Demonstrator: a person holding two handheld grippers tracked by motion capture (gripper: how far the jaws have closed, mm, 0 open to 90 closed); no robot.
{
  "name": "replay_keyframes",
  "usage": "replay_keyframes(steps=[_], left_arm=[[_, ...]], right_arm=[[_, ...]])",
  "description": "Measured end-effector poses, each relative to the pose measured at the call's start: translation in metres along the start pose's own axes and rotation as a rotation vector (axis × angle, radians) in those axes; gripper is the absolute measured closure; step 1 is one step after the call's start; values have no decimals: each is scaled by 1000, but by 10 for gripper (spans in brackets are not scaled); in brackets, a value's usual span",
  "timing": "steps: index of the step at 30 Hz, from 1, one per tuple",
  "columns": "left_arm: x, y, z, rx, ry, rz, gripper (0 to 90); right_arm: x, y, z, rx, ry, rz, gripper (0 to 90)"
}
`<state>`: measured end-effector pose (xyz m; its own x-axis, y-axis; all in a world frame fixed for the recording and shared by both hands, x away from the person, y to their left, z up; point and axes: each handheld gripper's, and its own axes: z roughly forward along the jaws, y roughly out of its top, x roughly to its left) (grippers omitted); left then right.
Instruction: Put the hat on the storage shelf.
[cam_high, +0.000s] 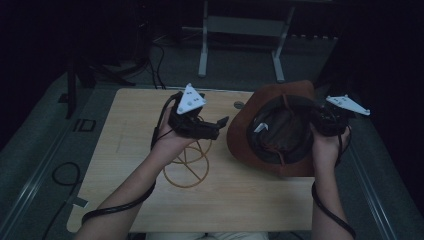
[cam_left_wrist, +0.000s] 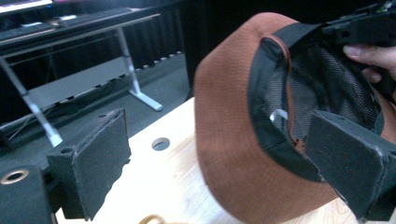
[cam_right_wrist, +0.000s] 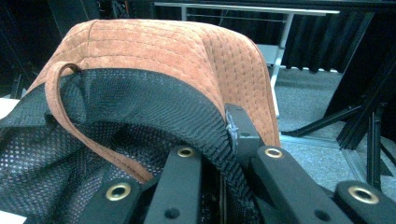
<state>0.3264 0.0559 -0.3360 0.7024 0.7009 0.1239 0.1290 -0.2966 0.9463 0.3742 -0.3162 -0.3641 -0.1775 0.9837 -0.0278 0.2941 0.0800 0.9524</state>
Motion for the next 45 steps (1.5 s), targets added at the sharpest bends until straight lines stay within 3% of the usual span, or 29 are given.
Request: replay_keyframes(steps=[9,13,18,21,27,35,37,41,43,45], left_arm=[[-23,9,39,38,-40,13,98],[-36,16,56,71,-34,14,114],[-50,26,71,67,-35,26,136],[-59,29,90,88,-23,25,143],[-69,27,119,148,34,23,150],[-64,20,143,190,90,8,193],[-67,18,148,204,108,25,208],[-74,16,158,226,175,67,346],[-74,15,162,230,194,66,403],[-72,14,165,225,219,62,526]], right_arm=[[0,0,-2,-7,4,-6,845],[2,0,-3,-8,14,-11,845],[4,0,-3,-8,21,-14,845],[5,1,-6,-14,28,-18,845],[5,6,-13,-32,36,-21,845],[6,9,-24,-59,49,-28,845],[8,9,-26,-63,58,-28,845],[12,7,-29,-65,62,-44,844],[13,5,-30,-66,64,-40,844],[13,3,-31,-64,60,-38,844]])
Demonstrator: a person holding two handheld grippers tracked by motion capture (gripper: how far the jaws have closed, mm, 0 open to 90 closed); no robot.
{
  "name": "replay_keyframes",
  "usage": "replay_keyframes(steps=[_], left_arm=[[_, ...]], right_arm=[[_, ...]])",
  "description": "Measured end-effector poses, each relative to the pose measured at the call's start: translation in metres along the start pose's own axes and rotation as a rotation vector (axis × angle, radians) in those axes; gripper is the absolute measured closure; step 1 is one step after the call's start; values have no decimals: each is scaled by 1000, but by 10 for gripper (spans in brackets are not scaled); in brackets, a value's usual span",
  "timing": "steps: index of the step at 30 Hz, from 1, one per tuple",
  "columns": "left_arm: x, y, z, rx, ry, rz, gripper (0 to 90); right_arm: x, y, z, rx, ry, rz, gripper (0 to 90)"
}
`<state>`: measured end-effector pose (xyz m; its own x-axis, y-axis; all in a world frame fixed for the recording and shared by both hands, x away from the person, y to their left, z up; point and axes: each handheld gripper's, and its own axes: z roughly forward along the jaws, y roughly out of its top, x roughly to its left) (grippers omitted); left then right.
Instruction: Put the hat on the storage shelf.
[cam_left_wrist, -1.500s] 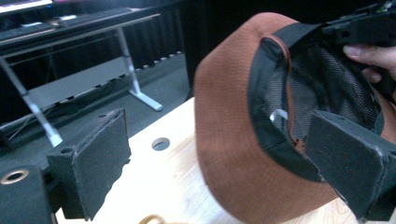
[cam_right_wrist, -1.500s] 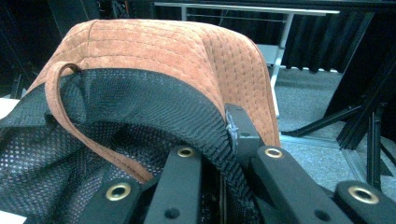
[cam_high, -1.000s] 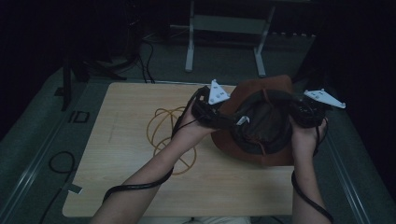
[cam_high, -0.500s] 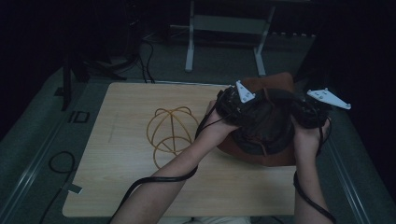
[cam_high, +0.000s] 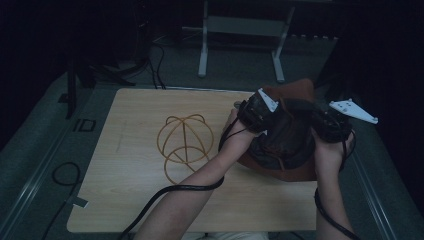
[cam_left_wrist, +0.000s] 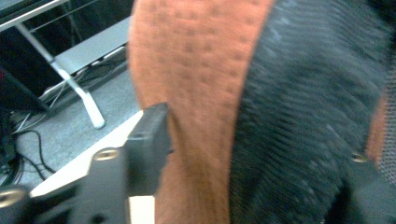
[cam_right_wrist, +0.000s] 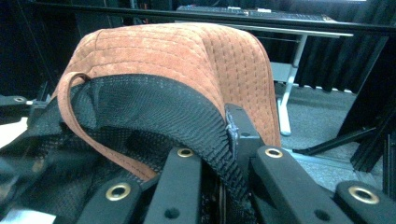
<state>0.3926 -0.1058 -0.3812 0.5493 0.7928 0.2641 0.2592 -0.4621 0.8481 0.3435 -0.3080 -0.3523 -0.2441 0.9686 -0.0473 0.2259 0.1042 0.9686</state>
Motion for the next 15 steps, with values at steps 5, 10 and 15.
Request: replay_keyframes(steps=[5,10,15], left_arm=[[2,-2,8,4,-1,-8,823],[3,-1,10,1,10,-19,871],[1,1,8,-9,34,7,873]], right_arm=[[0,-7,3,19,4,4,844],[1,-16,4,34,2,6,844],[2,-25,1,35,-4,3,843]])
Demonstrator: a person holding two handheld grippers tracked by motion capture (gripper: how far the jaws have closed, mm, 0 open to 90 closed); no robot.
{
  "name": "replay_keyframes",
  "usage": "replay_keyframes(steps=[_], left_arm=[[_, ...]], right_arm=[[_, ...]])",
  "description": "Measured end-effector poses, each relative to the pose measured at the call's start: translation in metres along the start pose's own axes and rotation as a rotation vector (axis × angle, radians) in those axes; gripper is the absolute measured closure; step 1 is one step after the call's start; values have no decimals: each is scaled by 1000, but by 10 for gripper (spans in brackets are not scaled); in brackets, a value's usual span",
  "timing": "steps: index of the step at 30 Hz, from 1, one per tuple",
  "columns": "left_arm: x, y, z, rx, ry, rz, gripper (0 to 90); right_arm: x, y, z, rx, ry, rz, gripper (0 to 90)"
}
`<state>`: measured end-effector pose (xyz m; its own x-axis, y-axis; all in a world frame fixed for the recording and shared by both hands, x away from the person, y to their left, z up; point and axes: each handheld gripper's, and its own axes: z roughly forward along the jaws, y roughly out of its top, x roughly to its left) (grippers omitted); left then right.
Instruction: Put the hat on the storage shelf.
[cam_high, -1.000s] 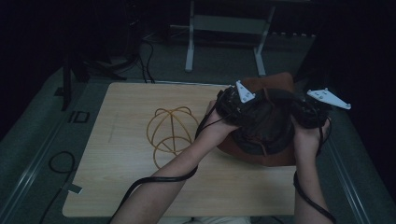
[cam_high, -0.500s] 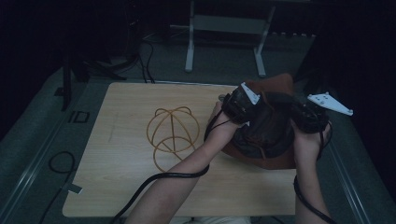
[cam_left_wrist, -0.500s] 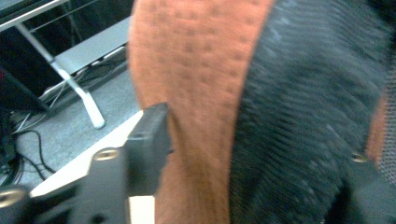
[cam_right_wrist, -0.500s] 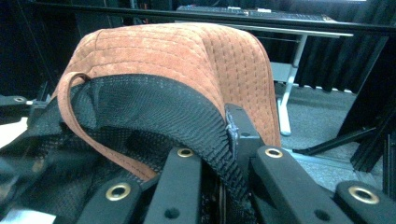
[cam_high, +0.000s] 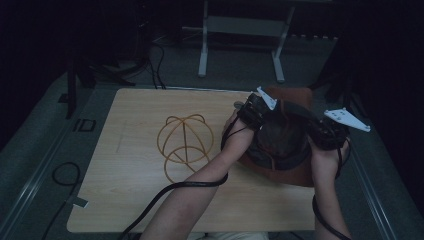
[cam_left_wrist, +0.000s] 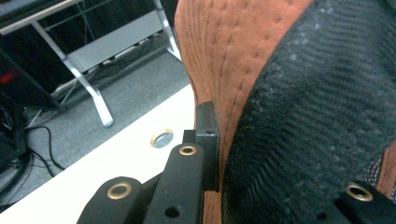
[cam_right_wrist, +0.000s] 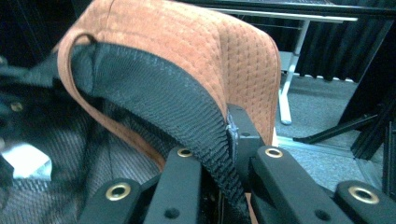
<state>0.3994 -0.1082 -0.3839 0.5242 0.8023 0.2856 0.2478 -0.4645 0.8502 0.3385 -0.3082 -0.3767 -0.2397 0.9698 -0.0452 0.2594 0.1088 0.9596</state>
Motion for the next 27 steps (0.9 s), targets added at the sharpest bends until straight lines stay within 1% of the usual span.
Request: replay_keyframes(steps=[2,3,5,7,9,10,11,13,16,17,18,20,22,24,25,26,27], left_arm=[[-2,1,-2,-10,6,15,874],[-3,2,-4,-13,12,31,874],[-5,3,-7,-25,8,44,874],[-9,4,-9,-30,14,70,874],[-11,4,-12,-51,20,86,874],[-12,5,-14,-60,21,87,874],[-12,5,-15,-72,19,78,874],[-11,6,-18,-91,18,82,875],[-10,8,-22,-126,26,86,874],[-10,9,-24,-143,26,83,874],[-10,9,-25,-148,33,88,874],[-10,9,-27,-160,31,90,874],[-12,9,-29,-167,26,100,874],[-16,9,-31,-176,33,112,874],[-17,10,-32,-179,29,106,874],[-16,11,-33,-175,33,91,874],[-15,12,-34,-180,35,79,874]], right_arm=[[0,-6,-4,1,6,5,840],[0,-9,-6,-1,7,6,838],[1,-16,-11,3,10,0,831],[-1,-22,-16,1,22,11,821],[-2,-26,-19,5,25,8,801],[-3,-27,-21,5,34,20,796],[-4,-27,-22,0,40,24,780],[-6,-27,-26,-16,60,32,749],[-5,-27,-34,-33,82,32,697],[-5,-26,-36,-36,92,24,680],[-5,-26,-39,-42,103,20,651],[-6,-27,-45,-45,127,9,622],[-7,-28,-51,-47,135,-3,609],[-7,-29,-57,-42,140,-19,602],[-8,-30,-59,-42,139,-22,594],[-8,-30,-61,-40,147,-26,569],[-9,-31,-63,-37,163,-17,565]])
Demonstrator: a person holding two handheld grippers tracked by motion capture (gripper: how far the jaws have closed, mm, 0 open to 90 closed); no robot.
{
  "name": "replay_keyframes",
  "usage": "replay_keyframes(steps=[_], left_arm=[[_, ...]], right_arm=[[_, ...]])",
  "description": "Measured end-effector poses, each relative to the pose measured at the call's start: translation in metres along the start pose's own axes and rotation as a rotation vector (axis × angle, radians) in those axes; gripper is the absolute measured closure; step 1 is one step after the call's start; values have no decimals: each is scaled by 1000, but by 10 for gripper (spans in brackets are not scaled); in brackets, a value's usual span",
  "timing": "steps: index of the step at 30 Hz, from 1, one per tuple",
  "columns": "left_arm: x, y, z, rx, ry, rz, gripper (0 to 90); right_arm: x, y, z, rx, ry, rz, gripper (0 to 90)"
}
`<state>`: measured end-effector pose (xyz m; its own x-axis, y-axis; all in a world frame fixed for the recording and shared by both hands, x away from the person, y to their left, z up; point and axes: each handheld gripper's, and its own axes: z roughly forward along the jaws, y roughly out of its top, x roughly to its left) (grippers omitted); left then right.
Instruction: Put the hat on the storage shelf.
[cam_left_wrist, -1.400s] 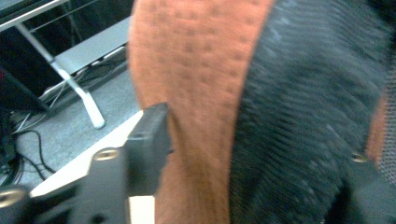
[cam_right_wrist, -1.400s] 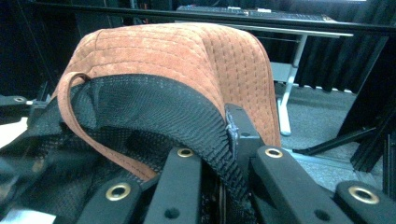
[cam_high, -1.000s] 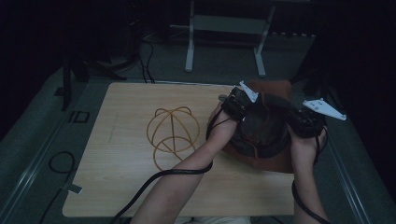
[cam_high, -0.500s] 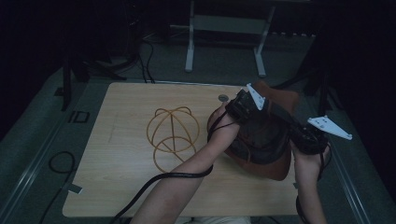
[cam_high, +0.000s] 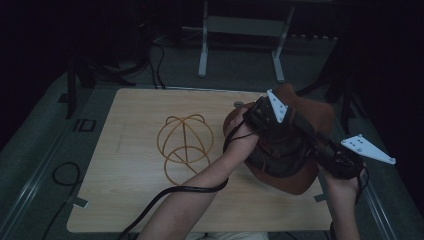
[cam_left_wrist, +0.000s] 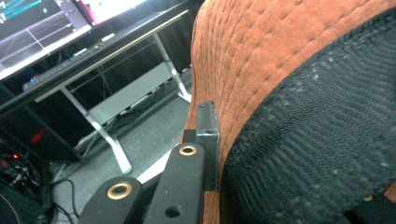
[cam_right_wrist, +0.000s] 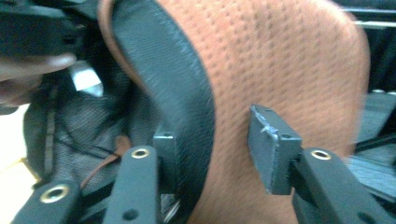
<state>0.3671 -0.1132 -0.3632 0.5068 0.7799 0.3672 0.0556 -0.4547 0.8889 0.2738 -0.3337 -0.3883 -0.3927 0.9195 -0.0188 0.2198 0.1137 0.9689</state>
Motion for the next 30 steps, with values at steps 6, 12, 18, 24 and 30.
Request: replay_keyframes(steps=[6,12,18,24,30], left_arm=[[6,0,-6,-51,11,16,873],[10,-8,-13,-90,-22,7,873],[18,-16,-25,-182,-135,-67,873],[21,-19,-37,-284,-228,-85,872],[22,-22,-48,-428,-380,-66,871]], right_arm=[[-2,2,-19,-48,11,-14,530],[-25,0,-33,-39,-64,-41,554],[-54,-7,-41,-30,-126,-13,563],[-71,-6,-44,-27,-152,5,574],[-71,-4,-42,-38,-81,16,581]])
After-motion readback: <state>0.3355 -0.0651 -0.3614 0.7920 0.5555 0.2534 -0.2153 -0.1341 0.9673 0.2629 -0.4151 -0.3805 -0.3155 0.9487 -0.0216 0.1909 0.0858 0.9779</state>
